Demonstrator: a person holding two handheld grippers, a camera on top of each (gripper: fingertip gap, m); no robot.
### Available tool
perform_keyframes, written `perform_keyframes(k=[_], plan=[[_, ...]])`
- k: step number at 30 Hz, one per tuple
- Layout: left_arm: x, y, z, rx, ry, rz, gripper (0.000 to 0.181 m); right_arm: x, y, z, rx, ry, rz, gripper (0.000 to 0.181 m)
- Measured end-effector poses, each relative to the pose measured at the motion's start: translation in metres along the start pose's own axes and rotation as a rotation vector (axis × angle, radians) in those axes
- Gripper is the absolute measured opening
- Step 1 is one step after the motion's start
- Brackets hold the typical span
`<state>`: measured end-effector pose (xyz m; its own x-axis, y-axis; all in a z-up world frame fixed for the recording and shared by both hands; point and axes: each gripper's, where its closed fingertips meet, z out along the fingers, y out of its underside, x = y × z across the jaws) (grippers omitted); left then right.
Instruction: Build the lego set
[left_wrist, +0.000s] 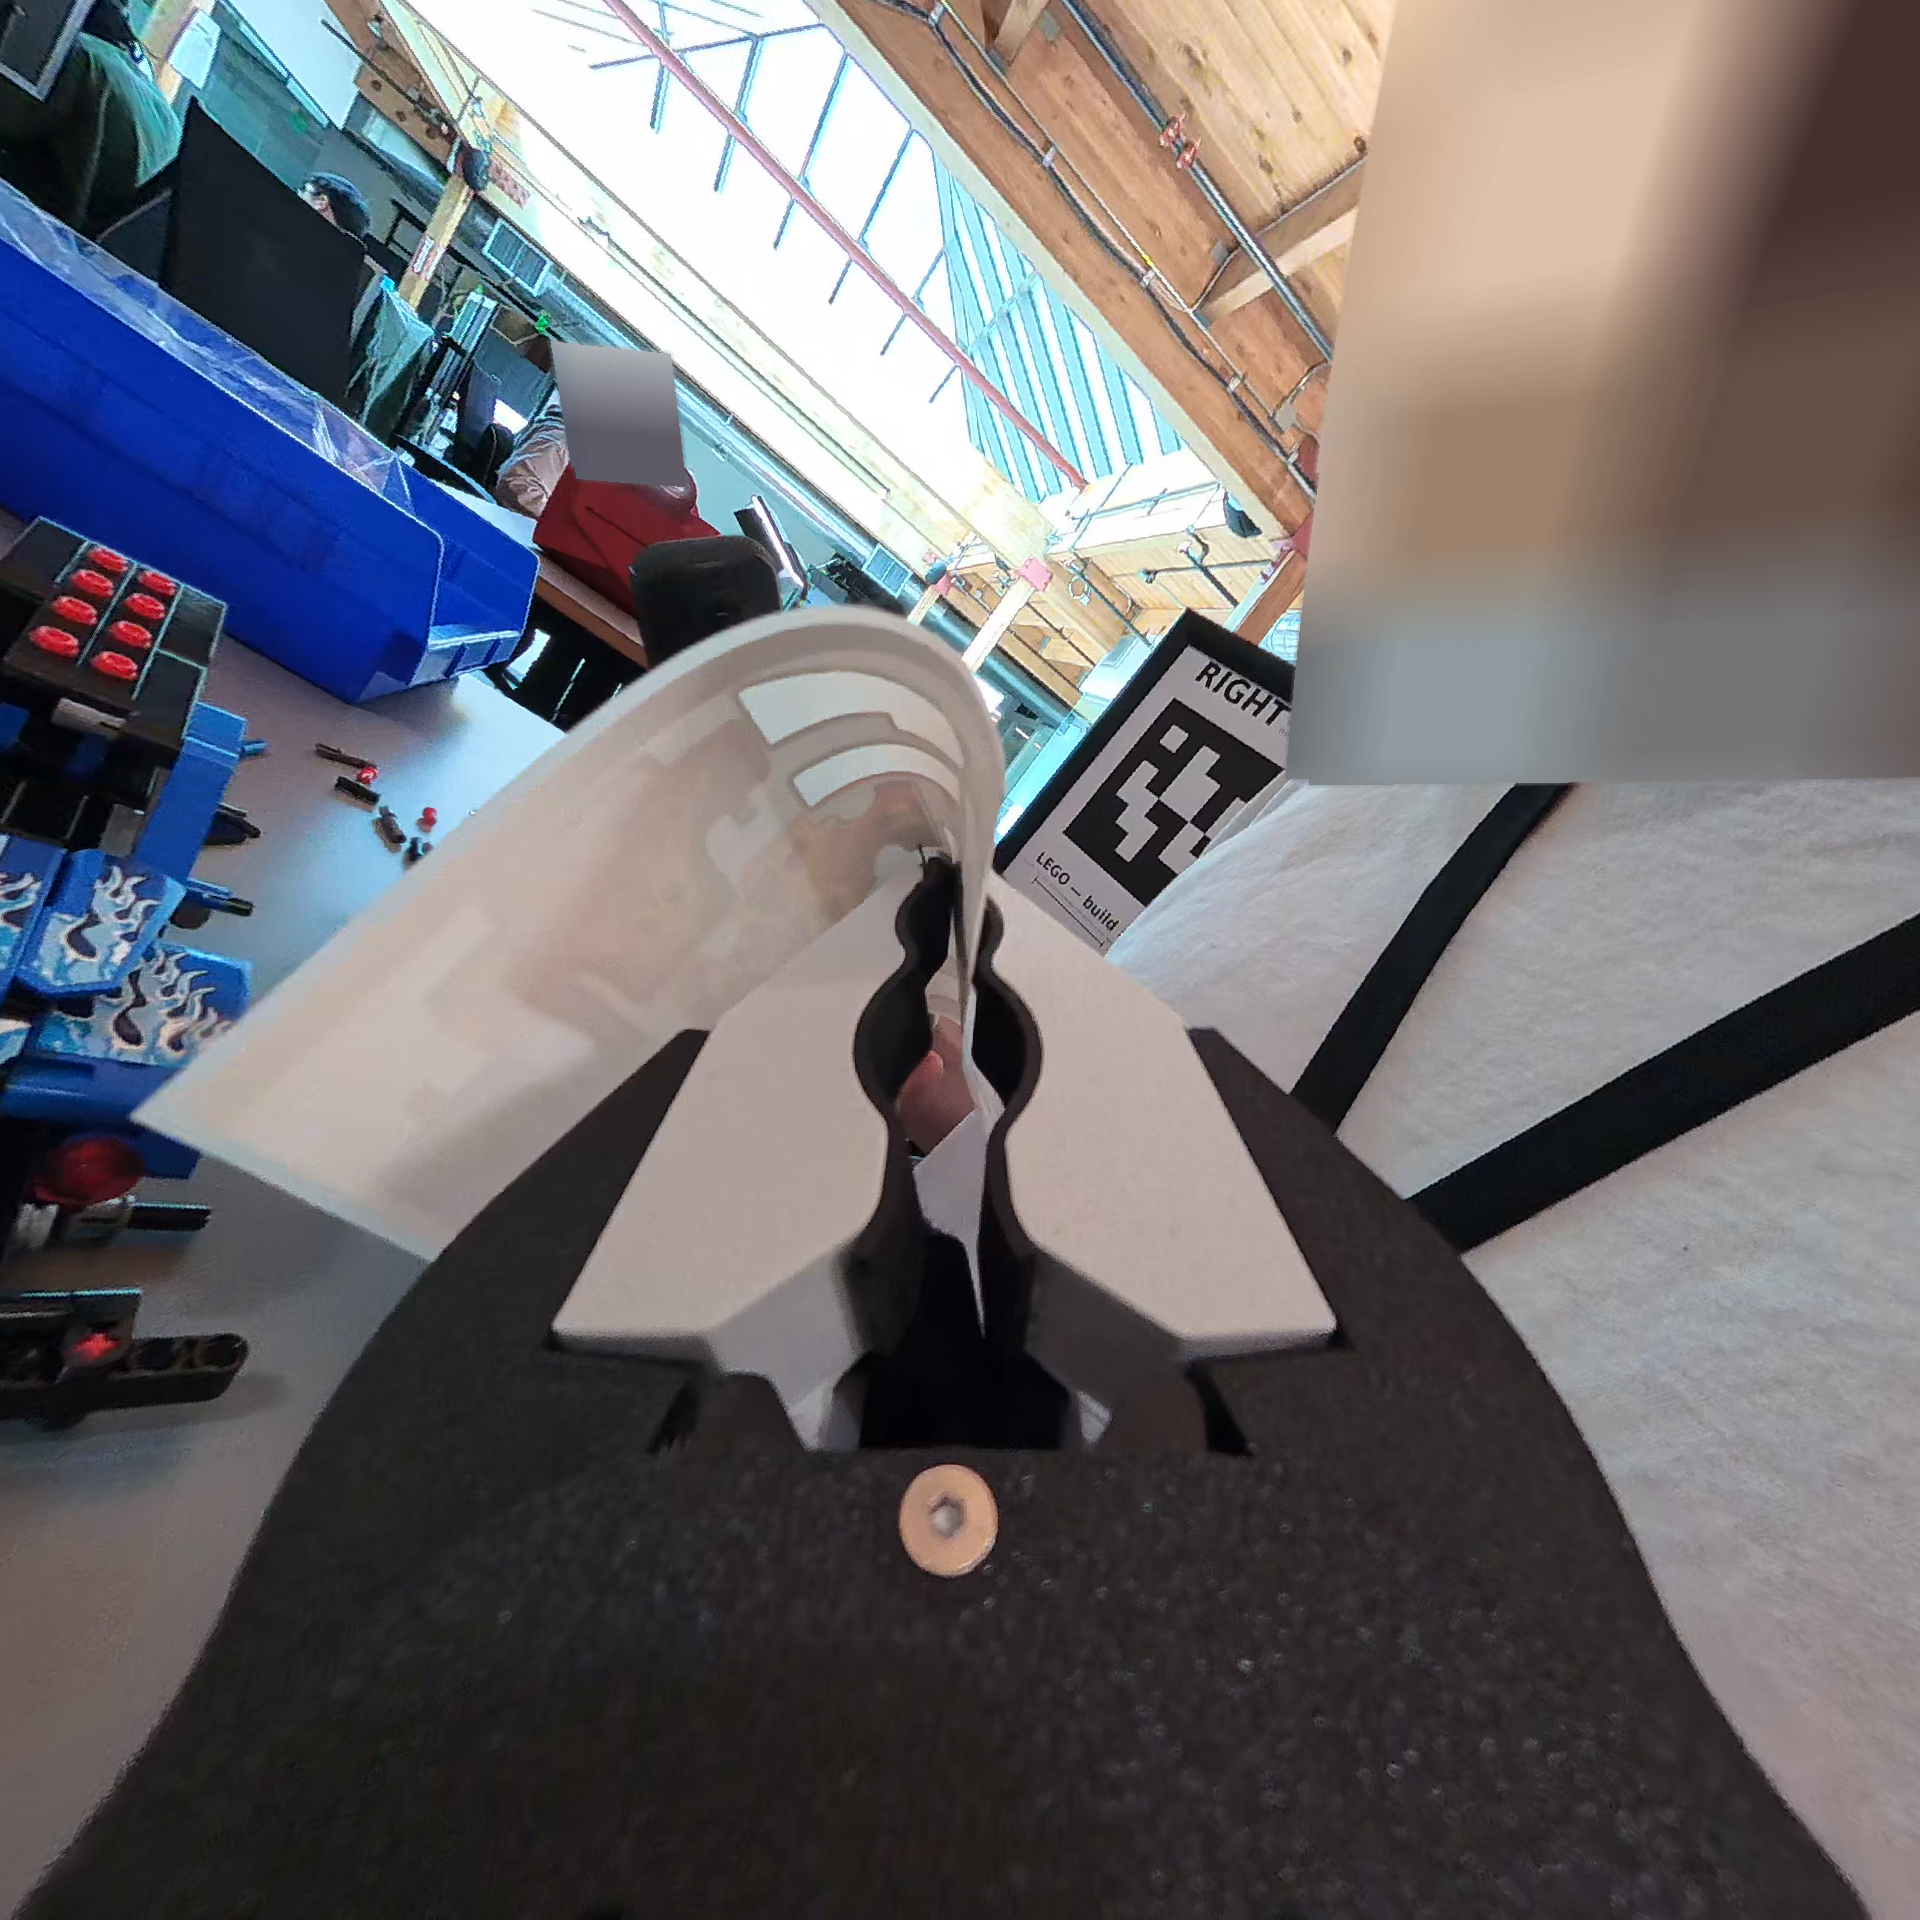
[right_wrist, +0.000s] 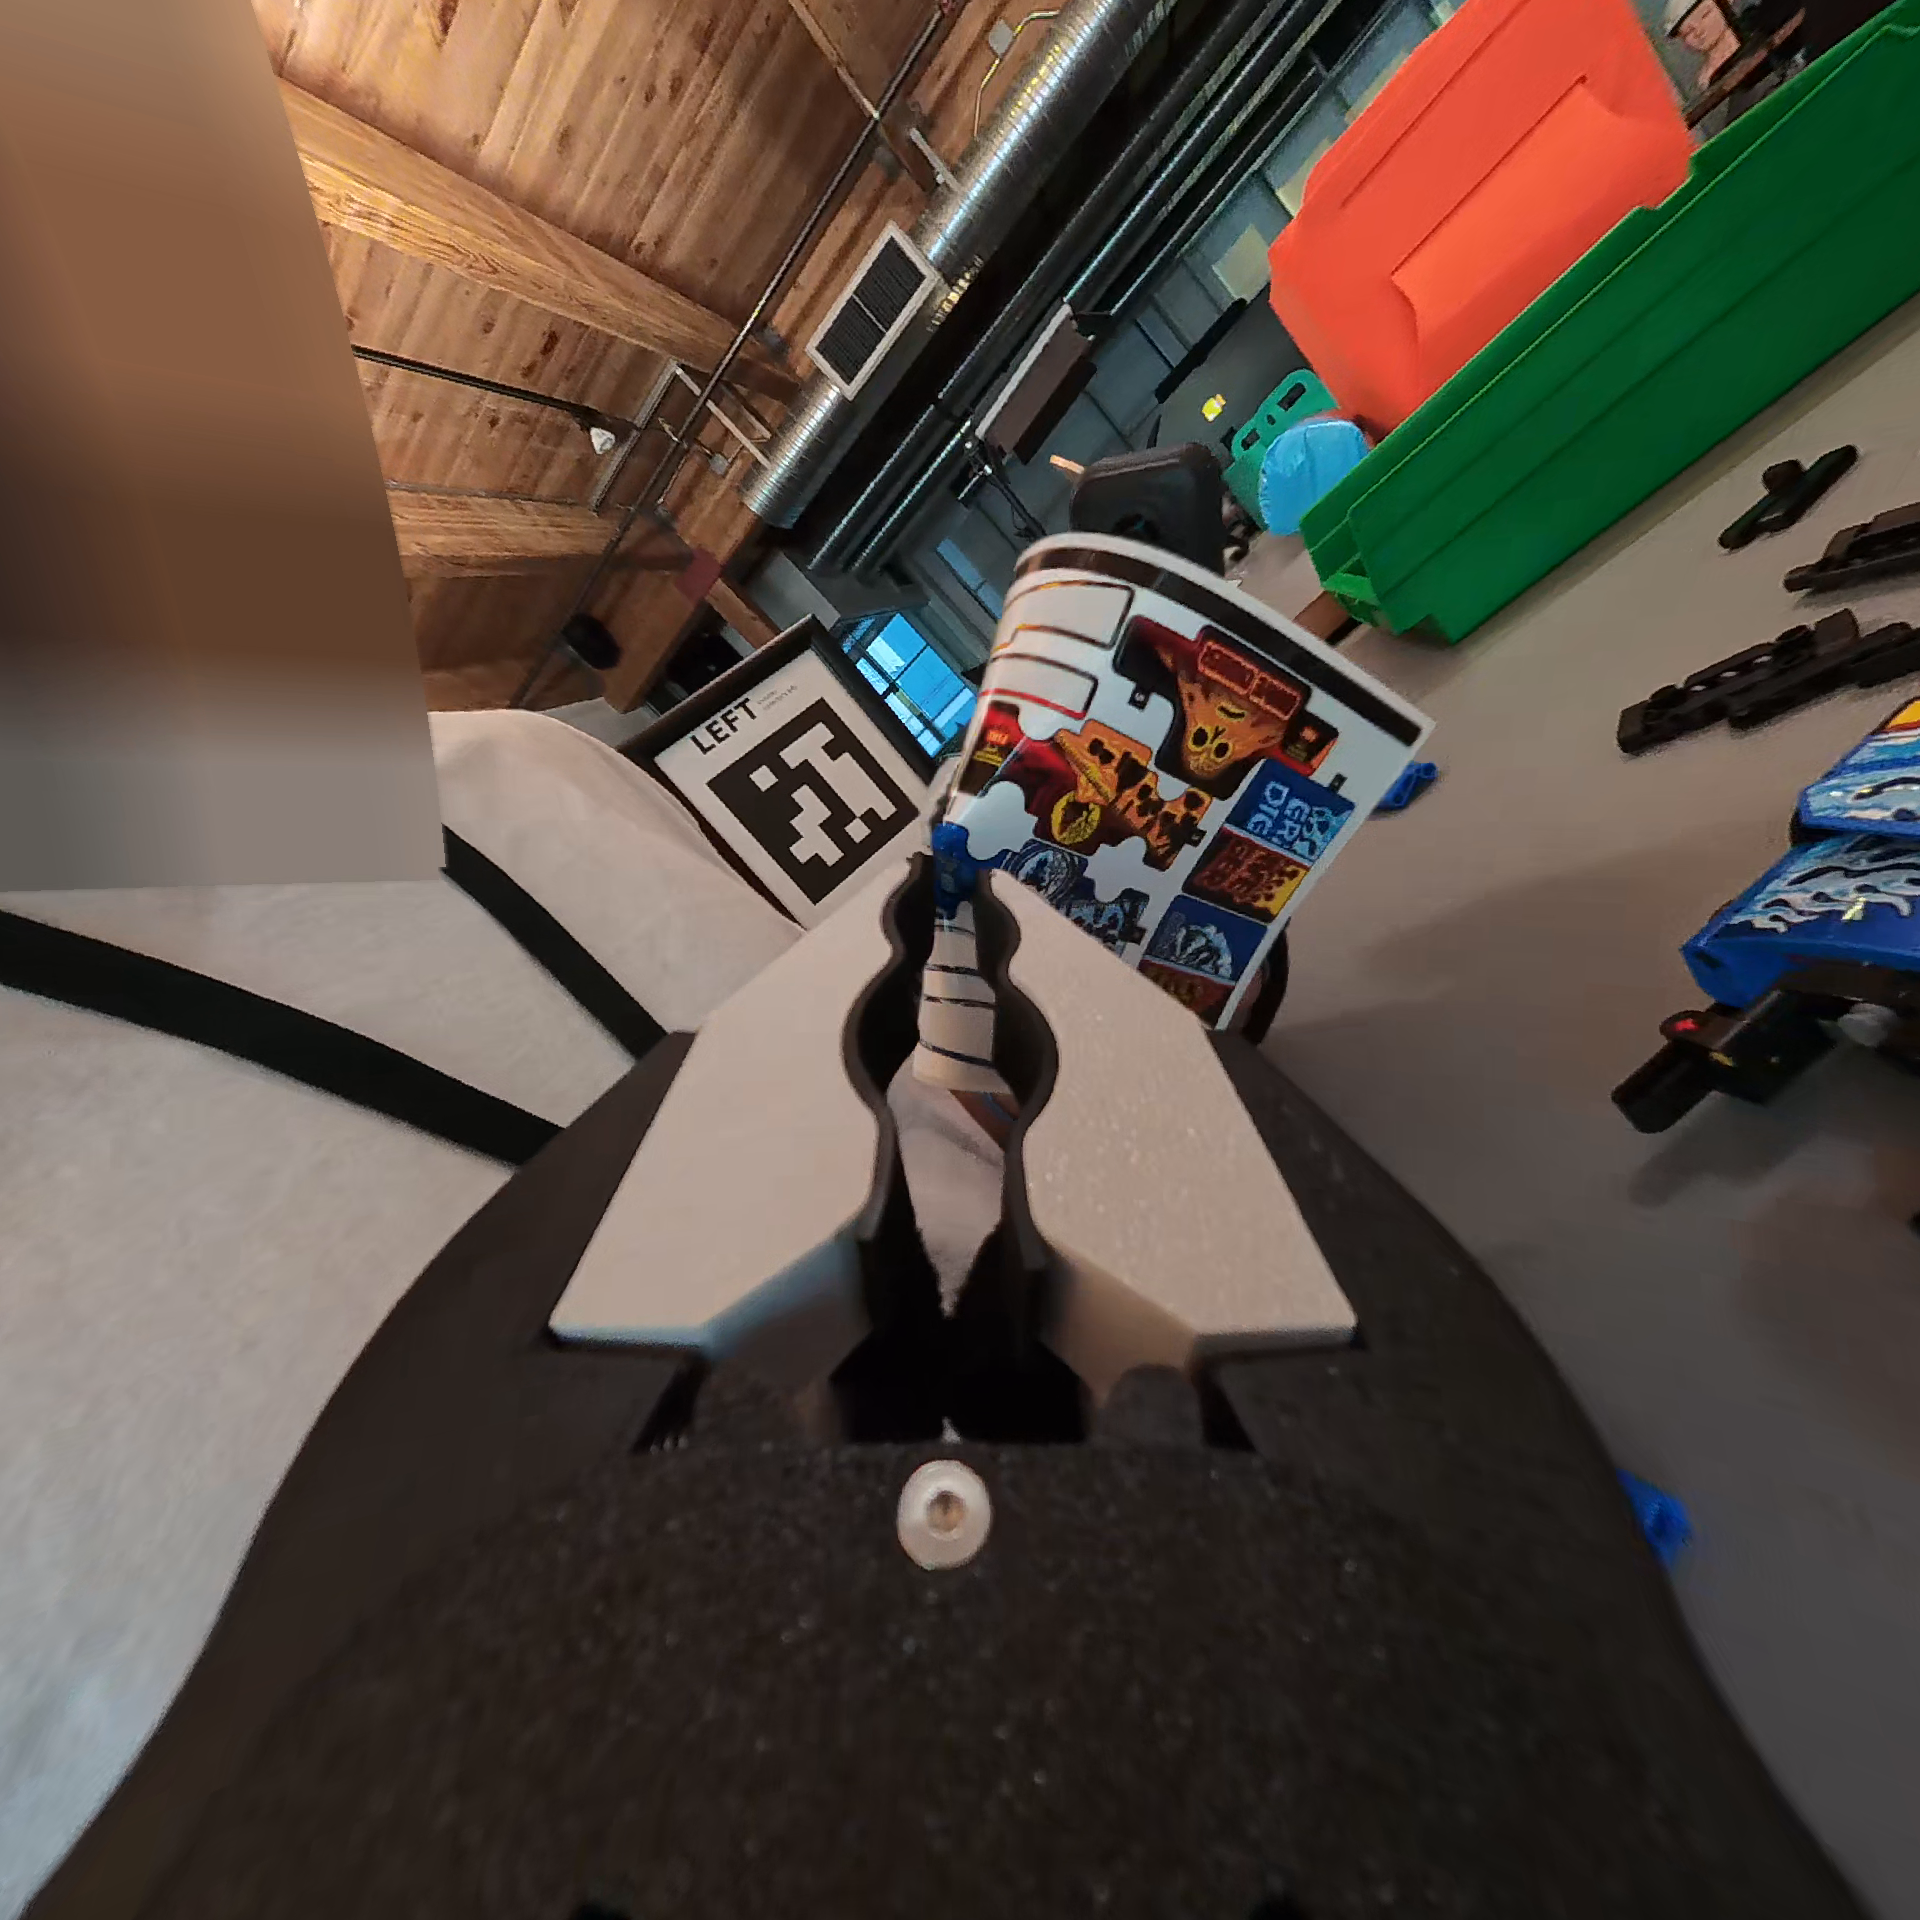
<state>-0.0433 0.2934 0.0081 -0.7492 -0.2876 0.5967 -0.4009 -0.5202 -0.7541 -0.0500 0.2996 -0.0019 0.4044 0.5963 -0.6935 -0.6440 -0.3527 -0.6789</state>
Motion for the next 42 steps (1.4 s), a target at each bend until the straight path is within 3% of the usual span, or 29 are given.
perform_keyframes(k=[11,21,42], plan=[[0.005,0.006,-0.003,-0.079,-0.019,0.079,0.000,-0.003,0.005,0.002,-0.028,-0.011,-0.019,0.004],[0.006,0.006,-0.007,-0.064,-0.023,0.076,0.000,-0.001,0.003,-0.002,-0.017,0.026,-0.039,0.000],[-0.013,0.002,-0.046,0.021,-0.146,-0.063,0.000,0.031,-0.027,-0.044,0.007,0.350,-0.146,0.000]])
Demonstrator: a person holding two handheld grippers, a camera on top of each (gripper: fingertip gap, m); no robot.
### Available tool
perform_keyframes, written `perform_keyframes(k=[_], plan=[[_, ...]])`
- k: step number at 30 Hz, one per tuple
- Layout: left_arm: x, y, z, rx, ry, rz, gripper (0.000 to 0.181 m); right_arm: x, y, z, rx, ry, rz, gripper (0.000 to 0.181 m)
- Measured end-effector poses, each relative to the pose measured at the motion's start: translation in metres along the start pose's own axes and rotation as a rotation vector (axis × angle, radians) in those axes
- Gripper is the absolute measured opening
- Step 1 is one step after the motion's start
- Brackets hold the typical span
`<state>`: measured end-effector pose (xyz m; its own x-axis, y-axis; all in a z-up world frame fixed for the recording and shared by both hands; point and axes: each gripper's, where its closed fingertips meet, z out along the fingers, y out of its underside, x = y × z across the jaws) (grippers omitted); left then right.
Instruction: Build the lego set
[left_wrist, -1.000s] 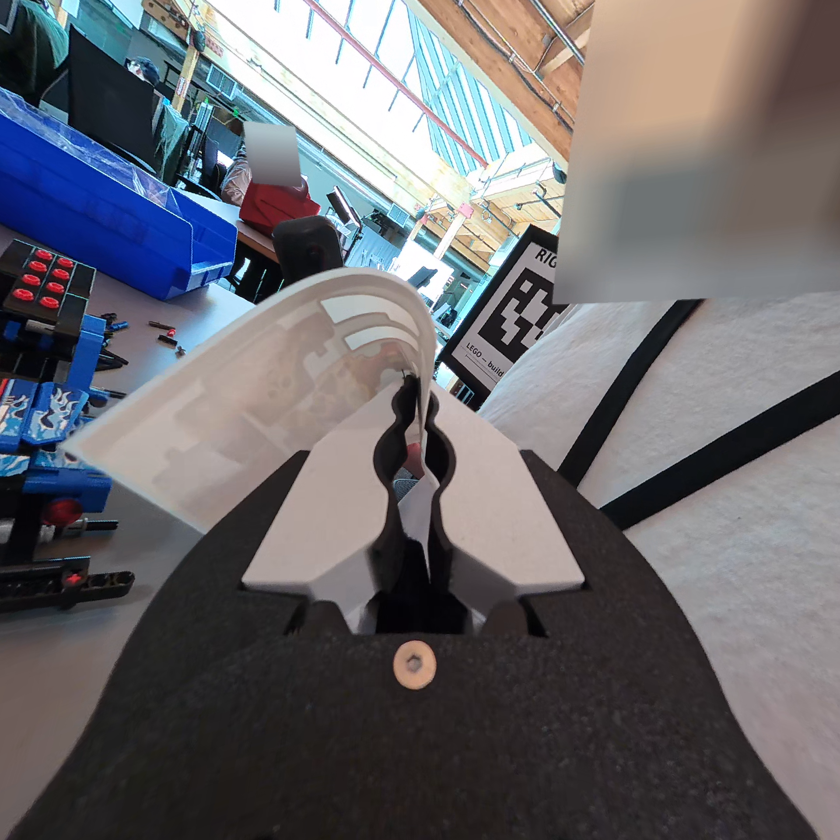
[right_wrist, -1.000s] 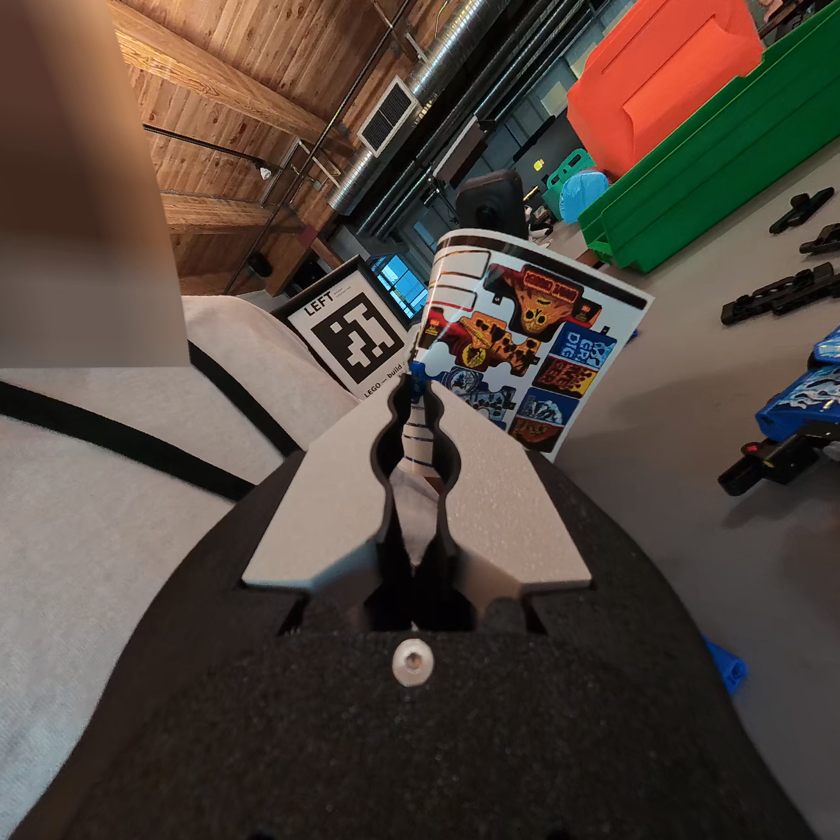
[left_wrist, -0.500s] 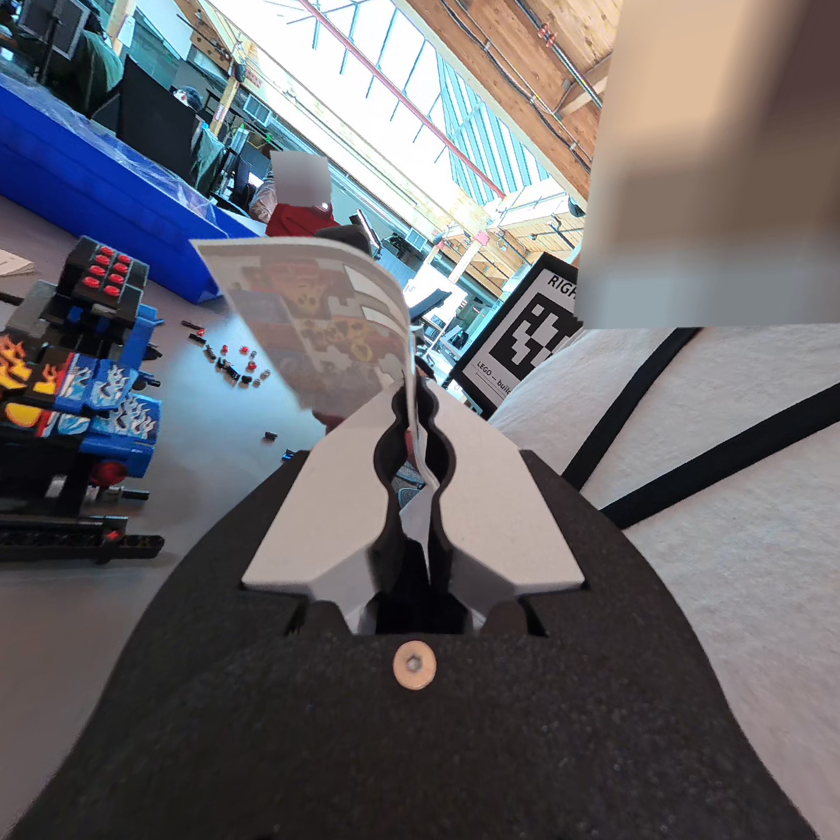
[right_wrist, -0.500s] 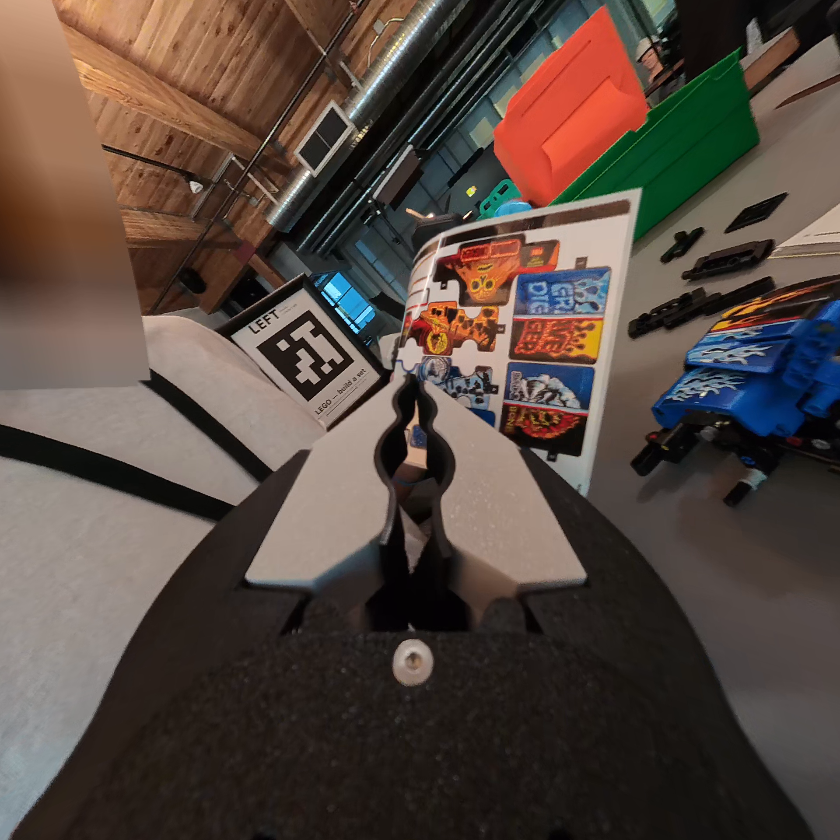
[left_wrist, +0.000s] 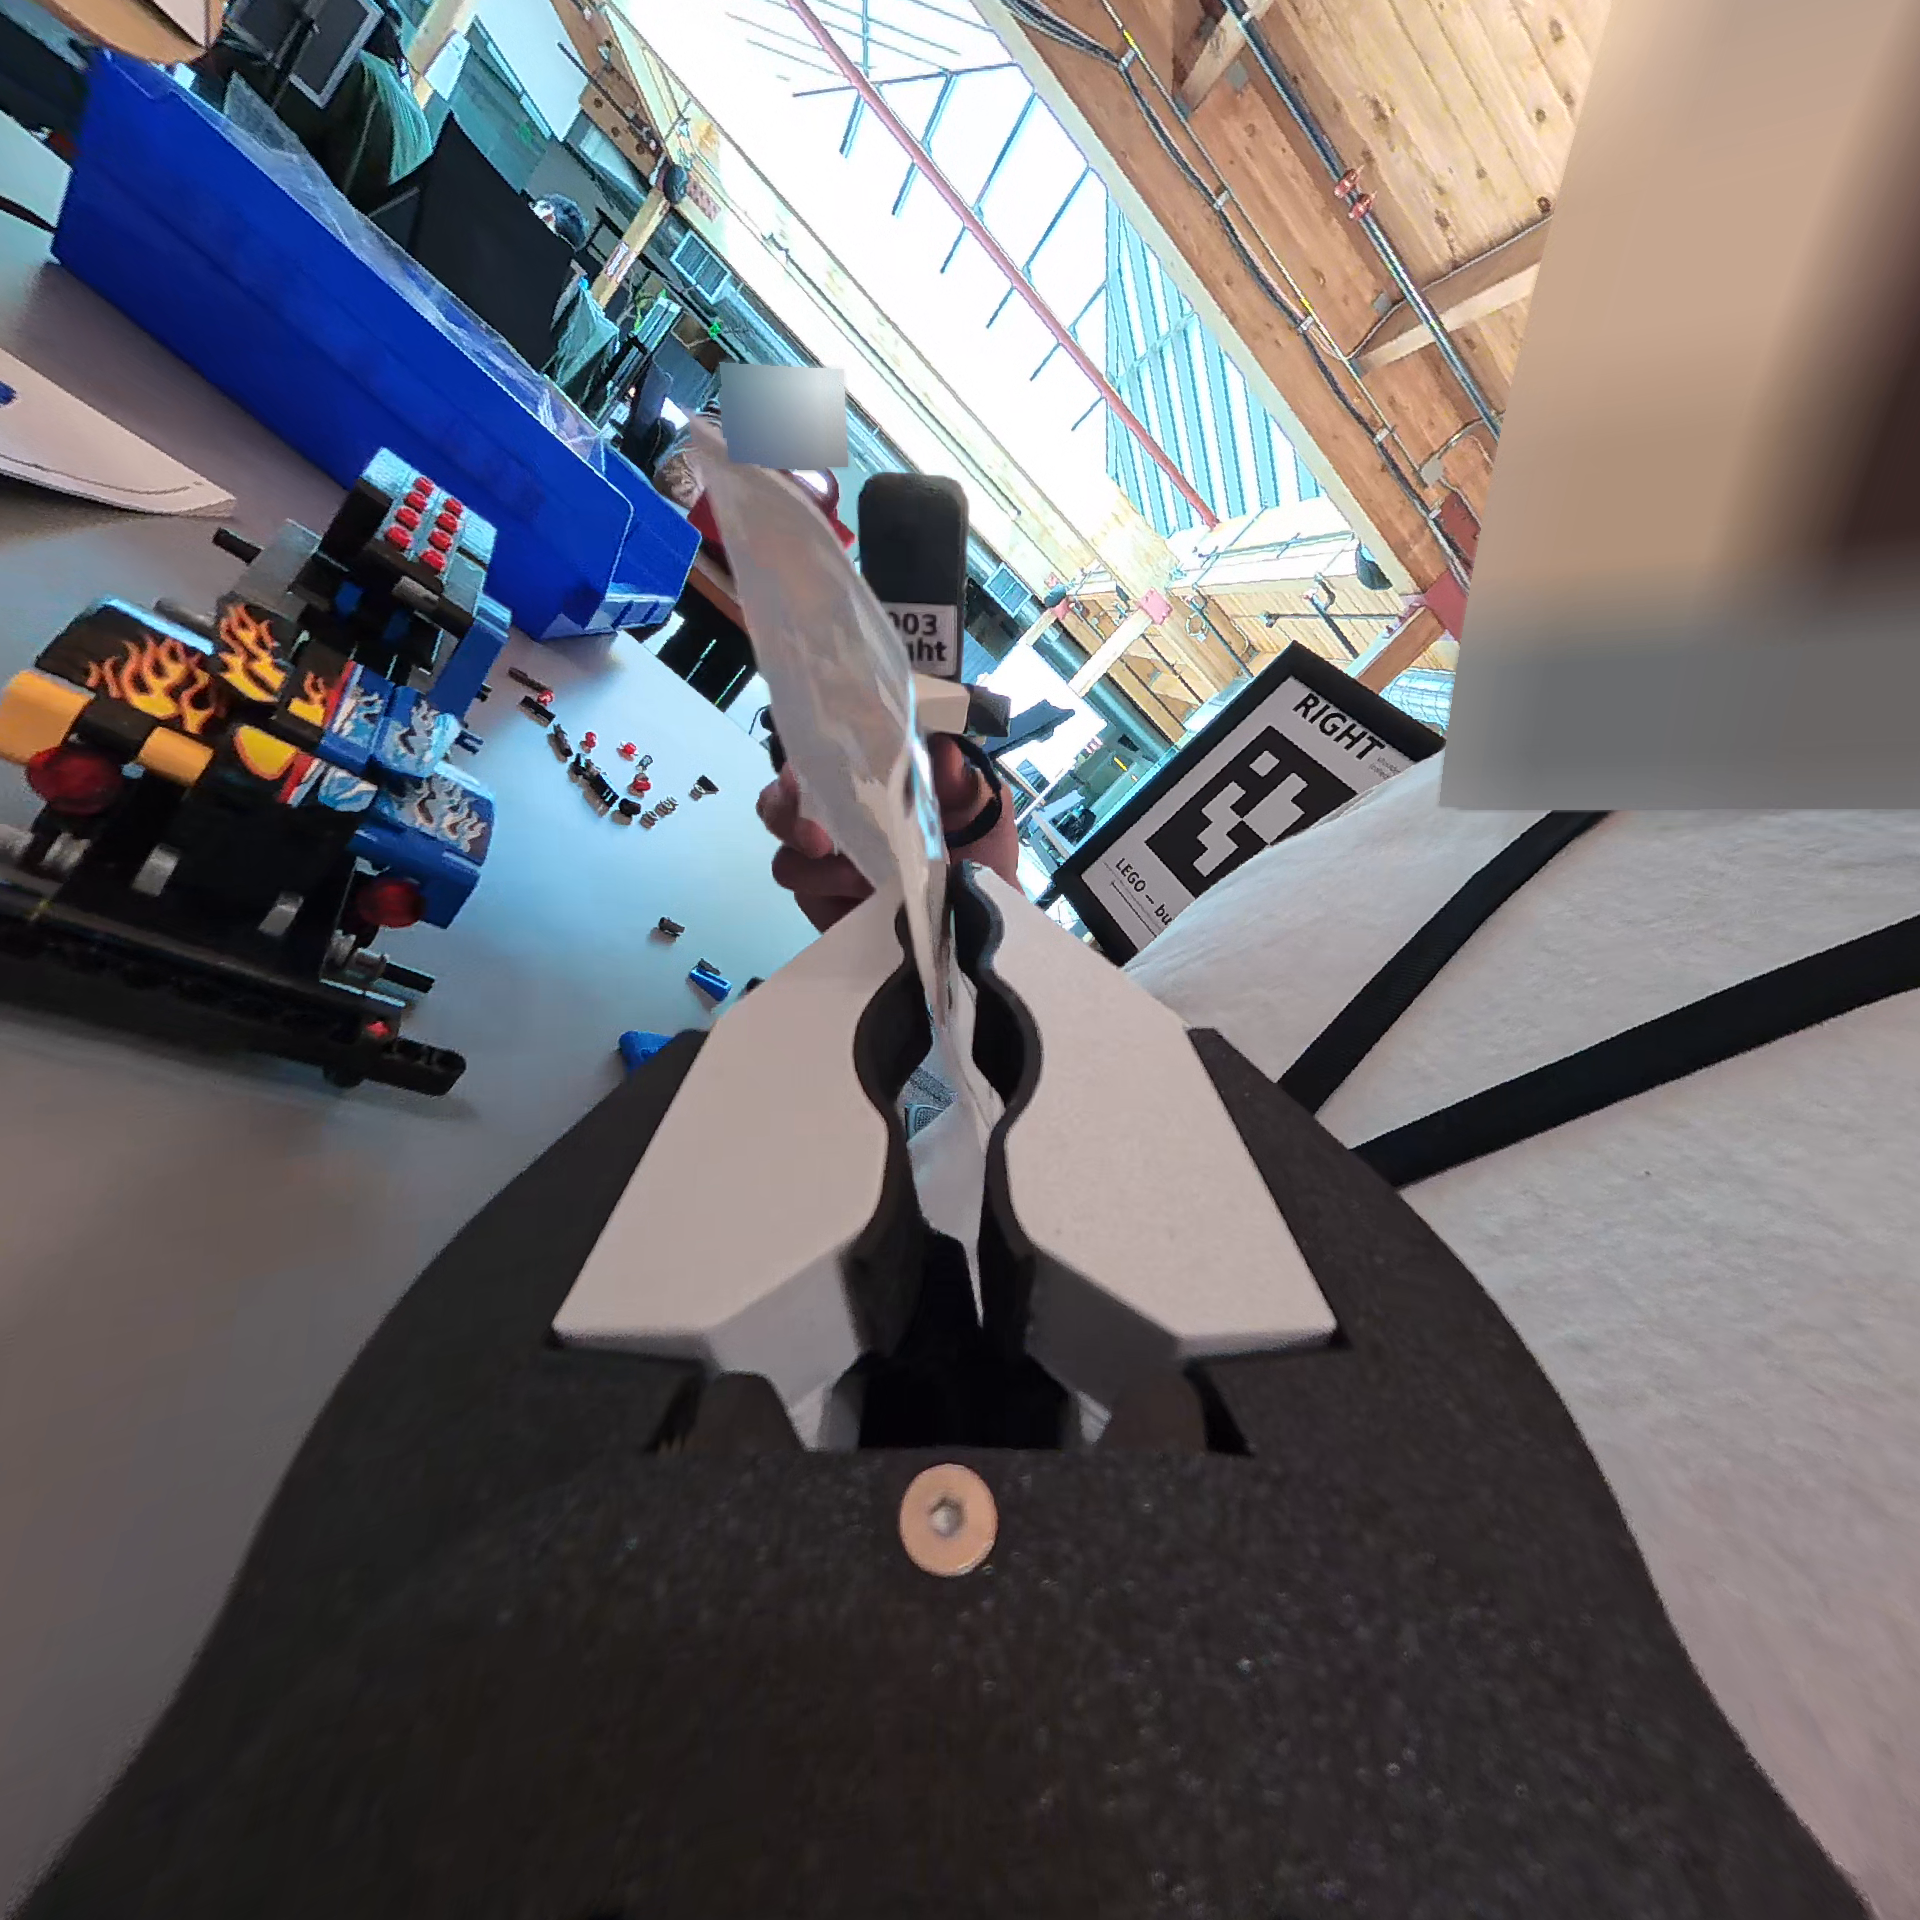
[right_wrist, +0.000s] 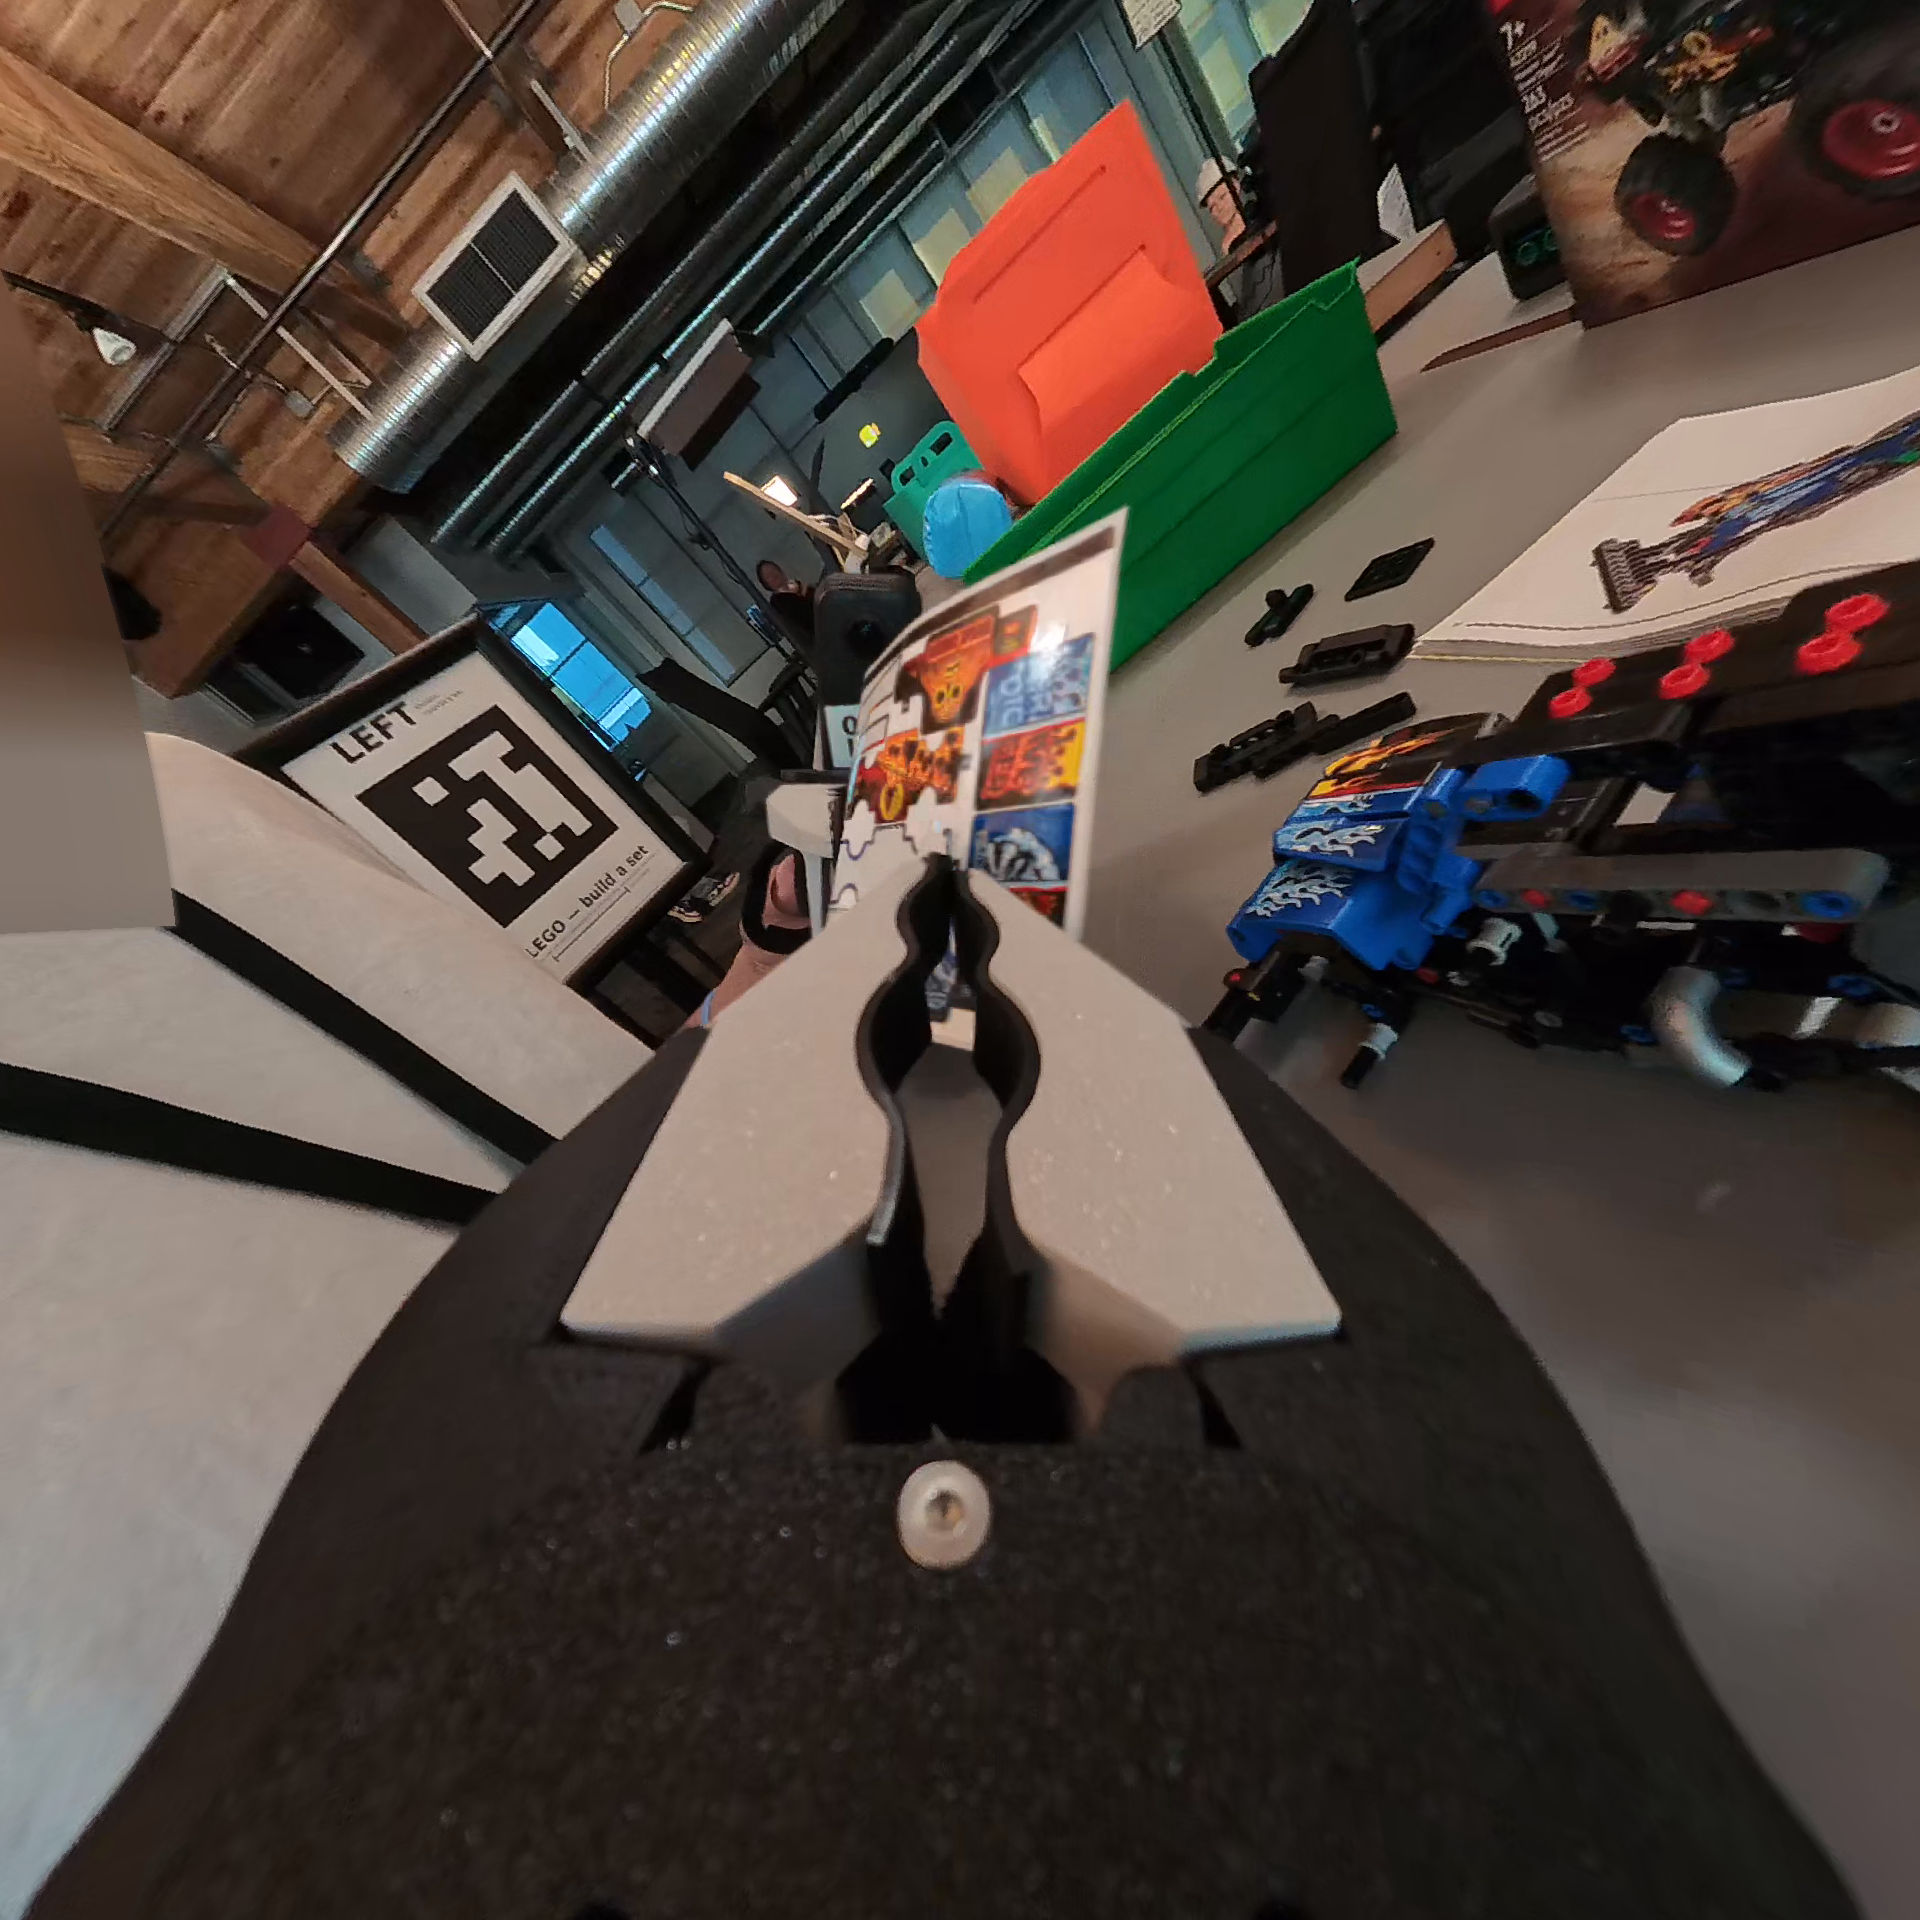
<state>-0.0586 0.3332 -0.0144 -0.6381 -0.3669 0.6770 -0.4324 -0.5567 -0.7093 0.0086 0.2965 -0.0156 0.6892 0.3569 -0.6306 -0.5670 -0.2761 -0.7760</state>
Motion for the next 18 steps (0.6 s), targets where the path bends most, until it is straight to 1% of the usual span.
perform_keyframes(k=[4,11,14,16,18], plan=[[-0.003,0.002,-0.012,0.000,-0.042,-0.008,0.000,0.000,-0.003,-0.002,-0.020,0.025,-0.037,0.000],[-0.010,0.007,-0.038,0.010,-0.110,-0.052,0.000,-0.002,-0.006,-0.002,-0.015,0.018,-0.041,0.000],[-0.019,0.010,-0.061,0.008,-0.196,-0.094,0.000,-0.004,-0.002,-0.004,-0.043,0.021,-0.045,0.000],[-0.027,0.004,-0.084,0.051,-0.259,-0.141,0.000,-0.003,0.005,-0.007,-0.084,0.054,-0.064,0.000],[-0.042,0.003,-0.105,0.063,-0.380,-0.186,0.000,0.000,0.011,-0.011,-0.117,0.104,-0.089,0.000]])
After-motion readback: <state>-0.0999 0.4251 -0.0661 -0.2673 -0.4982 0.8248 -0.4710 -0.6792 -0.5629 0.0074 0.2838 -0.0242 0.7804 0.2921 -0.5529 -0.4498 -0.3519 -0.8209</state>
